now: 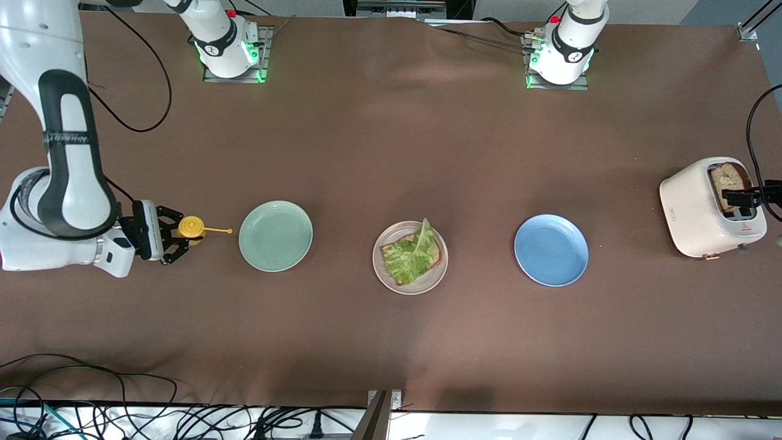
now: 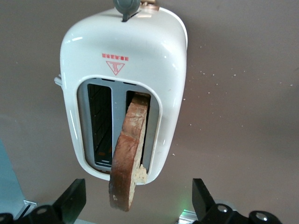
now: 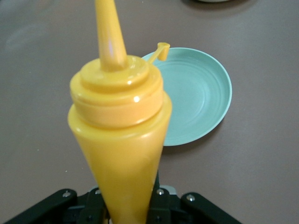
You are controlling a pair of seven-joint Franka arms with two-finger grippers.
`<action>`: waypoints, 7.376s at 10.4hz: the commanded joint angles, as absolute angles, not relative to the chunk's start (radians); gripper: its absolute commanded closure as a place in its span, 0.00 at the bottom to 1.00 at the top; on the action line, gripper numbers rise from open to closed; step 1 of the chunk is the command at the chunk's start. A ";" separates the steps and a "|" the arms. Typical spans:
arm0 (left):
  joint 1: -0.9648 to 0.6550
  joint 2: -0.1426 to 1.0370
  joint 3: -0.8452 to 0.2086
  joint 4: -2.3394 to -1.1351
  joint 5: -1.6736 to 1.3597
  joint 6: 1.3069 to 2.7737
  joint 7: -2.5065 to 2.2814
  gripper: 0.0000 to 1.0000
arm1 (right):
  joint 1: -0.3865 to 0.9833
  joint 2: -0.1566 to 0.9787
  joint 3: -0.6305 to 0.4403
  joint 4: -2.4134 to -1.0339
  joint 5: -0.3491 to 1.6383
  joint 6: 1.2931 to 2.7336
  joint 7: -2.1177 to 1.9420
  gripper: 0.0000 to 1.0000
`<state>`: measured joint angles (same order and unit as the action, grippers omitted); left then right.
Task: Make sandwich on beige plate with both arms
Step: 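Set down the bottle with the right gripper while the left gripper grasps bread, then lift the bread slice out of the toaster with the left gripper, then carry the bread slice with the left gripper over the beige plate, then lay the bread on the lettuce and open the left gripper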
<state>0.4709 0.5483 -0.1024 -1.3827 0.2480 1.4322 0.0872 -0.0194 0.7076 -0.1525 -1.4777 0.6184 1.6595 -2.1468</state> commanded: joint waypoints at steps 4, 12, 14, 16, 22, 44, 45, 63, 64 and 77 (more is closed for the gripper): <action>0.497 0.560 -0.107 -1.408 0.282 1.339 0.100 0.65 | -0.092 0.866 -0.153 -1.456 0.839 1.551 -2.375 1.00; 0.485 0.514 -0.120 -1.387 0.284 1.293 0.101 1.00 | -0.124 0.891 -0.155 -1.457 0.838 1.566 -2.358 0.00; 0.483 0.462 -0.126 -1.353 0.270 1.258 0.180 1.00 | -0.124 0.888 -0.170 -1.456 0.833 1.568 -2.358 0.00; 0.485 0.430 -0.171 -1.292 0.265 1.162 0.225 1.00 | -0.132 0.864 -0.175 -1.456 0.831 1.588 -2.355 0.00; 0.485 0.367 -0.245 -1.264 0.120 1.074 0.154 1.00 | -0.132 0.645 -0.210 -1.508 0.583 1.609 -2.131 0.00; -0.122 0.699 -0.359 -1.289 -0.600 2.118 -0.845 1.00 | 0.020 0.044 0.025 -1.658 0.071 1.601 -0.140 0.00; -0.150 0.707 -0.359 -1.289 -0.600 2.121 -0.842 1.00 | 0.023 0.044 0.023 -1.657 0.069 1.603 -0.127 0.00; -0.253 0.811 -0.331 -1.353 -0.572 2.226 -0.811 1.00 | -0.017 0.101 -0.012 -1.568 0.147 1.580 -0.121 0.00; -0.244 0.813 -0.333 -1.353 -0.572 2.223 -0.813 0.91 | -0.017 0.101 -0.011 -1.553 0.159 1.580 -0.120 0.00; -0.221 0.815 -0.330 -1.433 -0.571 2.157 -0.822 0.00 | -0.014 0.144 -0.034 -1.536 0.114 1.526 -0.117 0.00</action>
<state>-0.2253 0.8220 -0.3298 -1.4158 -0.5638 2.1695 -0.8368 -0.0113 0.1336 -0.0387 -1.5664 0.1285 1.5444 -0.1210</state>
